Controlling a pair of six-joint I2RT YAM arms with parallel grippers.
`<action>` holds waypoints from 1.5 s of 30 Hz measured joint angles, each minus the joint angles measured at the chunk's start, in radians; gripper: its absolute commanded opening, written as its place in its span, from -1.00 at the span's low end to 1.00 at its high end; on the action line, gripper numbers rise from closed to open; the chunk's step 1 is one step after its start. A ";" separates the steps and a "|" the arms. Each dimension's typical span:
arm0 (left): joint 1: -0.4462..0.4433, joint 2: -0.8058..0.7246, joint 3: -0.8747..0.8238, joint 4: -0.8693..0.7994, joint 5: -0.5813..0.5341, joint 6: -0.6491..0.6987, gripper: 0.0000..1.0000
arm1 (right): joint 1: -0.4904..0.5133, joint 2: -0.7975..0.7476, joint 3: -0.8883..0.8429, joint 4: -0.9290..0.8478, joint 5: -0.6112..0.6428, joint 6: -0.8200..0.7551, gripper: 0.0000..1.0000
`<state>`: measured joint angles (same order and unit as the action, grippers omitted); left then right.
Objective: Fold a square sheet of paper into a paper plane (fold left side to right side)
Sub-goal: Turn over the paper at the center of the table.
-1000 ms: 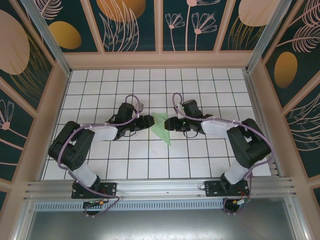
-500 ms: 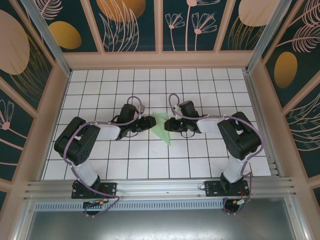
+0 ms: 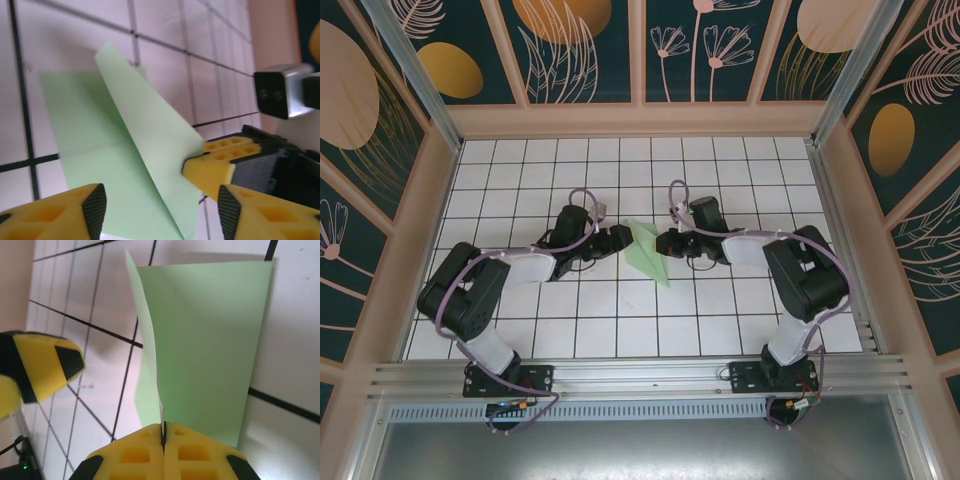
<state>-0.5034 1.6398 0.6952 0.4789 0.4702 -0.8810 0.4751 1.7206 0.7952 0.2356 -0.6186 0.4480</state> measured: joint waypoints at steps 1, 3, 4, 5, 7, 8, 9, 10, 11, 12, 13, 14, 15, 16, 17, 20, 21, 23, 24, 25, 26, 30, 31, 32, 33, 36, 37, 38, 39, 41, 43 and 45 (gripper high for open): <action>0.000 -0.026 -0.002 0.010 -0.004 -0.006 0.47 | -0.013 -0.032 -0.021 0.011 -0.018 0.002 -1.00; 0.000 -0.089 -0.003 0.039 -0.011 -0.015 0.52 | -0.040 -0.103 -0.056 0.031 -0.055 0.004 -1.00; 0.000 -0.115 -0.003 0.056 -0.011 -0.019 0.53 | -0.053 -0.138 -0.069 0.041 -0.074 0.006 -1.00; 0.000 -0.138 -0.003 0.074 -0.010 -0.023 0.54 | -0.066 -0.172 -0.082 0.054 -0.095 0.011 -1.00; 0.000 -0.171 -0.003 0.119 -0.005 -0.031 0.55 | -0.088 -0.235 -0.096 0.076 -0.138 0.026 -1.00; 0.000 -0.183 -0.003 0.140 -0.002 -0.036 0.56 | -0.096 -0.260 -0.098 0.084 -0.158 0.034 -1.00; 0.000 -0.190 -0.003 0.159 0.006 -0.042 0.56 | -0.103 -0.284 -0.098 0.097 -0.178 0.043 -1.00; 0.000 -0.192 -0.003 0.174 0.013 -0.047 0.56 | -0.107 -0.299 -0.098 0.108 -0.193 0.053 -1.00; 0.000 -0.192 -0.002 0.187 0.024 -0.053 0.57 | -0.109 -0.316 -0.098 0.124 -0.211 0.066 -1.00; 0.000 -0.192 -0.002 0.199 0.034 -0.060 0.57 | -0.109 -0.329 -0.098 0.139 -0.228 0.083 -1.00; 0.000 -0.191 -0.001 0.211 0.046 -0.066 0.57 | -0.109 -0.338 -0.098 0.151 -0.243 0.095 -1.00; 0.000 -0.189 0.000 0.226 0.059 -0.074 0.57 | -0.109 -0.346 -0.098 0.163 -0.257 0.111 -1.00; -0.001 -0.185 0.004 0.243 0.074 -0.082 0.57 | -0.109 -0.351 -0.098 0.175 -0.272 0.122 -1.00; -0.003 -0.180 0.008 0.256 0.085 -0.087 0.57 | -0.109 -0.355 -0.098 0.185 -0.281 0.136 -1.00; -0.005 -0.173 0.013 0.274 0.099 -0.093 0.57 | -0.109 -0.357 -0.098 0.190 -0.291 0.144 -1.00; -0.015 -0.159 0.028 0.303 0.125 -0.105 0.51 | -0.109 -0.359 -0.098 0.207 -0.319 0.171 -1.00; -0.016 -0.156 0.032 0.307 0.132 -0.108 0.46 | -0.108 -0.359 -0.098 0.211 -0.326 0.180 -1.00; -0.021 -0.150 0.039 0.322 0.145 -0.116 0.34 | -0.106 -0.360 -0.098 0.220 -0.338 0.193 -1.00; -0.021 -0.146 0.043 0.330 0.151 -0.118 0.27 | -0.103 -0.360 -0.098 0.227 -0.345 0.198 -1.00; -0.023 -0.142 0.048 0.333 0.157 -0.122 0.20 | -0.101 -0.360 -0.098 0.233 -0.352 0.206 -1.00; -0.026 -0.138 0.052 0.335 0.160 -0.124 0.13 | -0.097 -0.360 -0.098 0.240 -0.357 0.214 -1.00; -0.028 -0.133 0.060 0.344 0.174 -0.132 -0.18 | -0.085 -0.360 -0.098 0.260 -0.376 0.237 -1.00; -0.028 -0.133 0.060 0.345 0.176 -0.134 -0.23 | -0.084 -0.360 -0.098 0.263 -0.378 0.241 -1.00; -0.028 -0.133 0.061 0.347 0.176 -0.134 -0.29 | -0.082 -0.360 -0.098 0.267 -0.379 0.247 -1.00; -0.028 -0.133 0.061 0.348 0.177 -0.134 -0.33 | -0.082 -0.360 -0.099 0.272 -0.380 0.252 -1.00; -0.028 -0.133 0.061 0.348 0.176 -0.134 -0.47 | -0.082 -0.360 -0.101 0.286 -0.385 0.268 -1.00; -0.028 -0.133 0.061 0.347 0.176 -0.132 -0.51 | -0.082 -0.360 -0.101 0.288 -0.386 0.269 -1.00; -0.028 -0.133 0.061 0.346 0.175 -0.129 -0.55 | -0.082 -0.361 -0.101 0.289 -0.386 0.269 -1.00; -0.028 -0.133 0.061 0.344 0.173 -0.126 -0.60 | -0.082 -0.362 -0.101 0.289 -0.386 0.269 -0.94; -0.028 -0.133 0.062 0.336 0.171 -0.121 -0.67 | -0.082 -0.369 -0.102 0.288 -0.385 0.269 -0.81; -0.028 -0.134 0.063 0.328 0.167 -0.116 -0.78 | -0.083 -0.383 -0.105 0.282 -0.385 0.266 -0.65; -0.028 -0.134 0.063 0.322 0.161 -0.114 -0.89 | -0.085 -0.401 -0.105 0.265 -0.378 0.259 -0.43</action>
<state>-0.5316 1.5063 0.7582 0.8009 0.6315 -0.9951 0.3897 1.3197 0.6903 0.5003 -0.9962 0.7067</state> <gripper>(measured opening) 0.092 0.209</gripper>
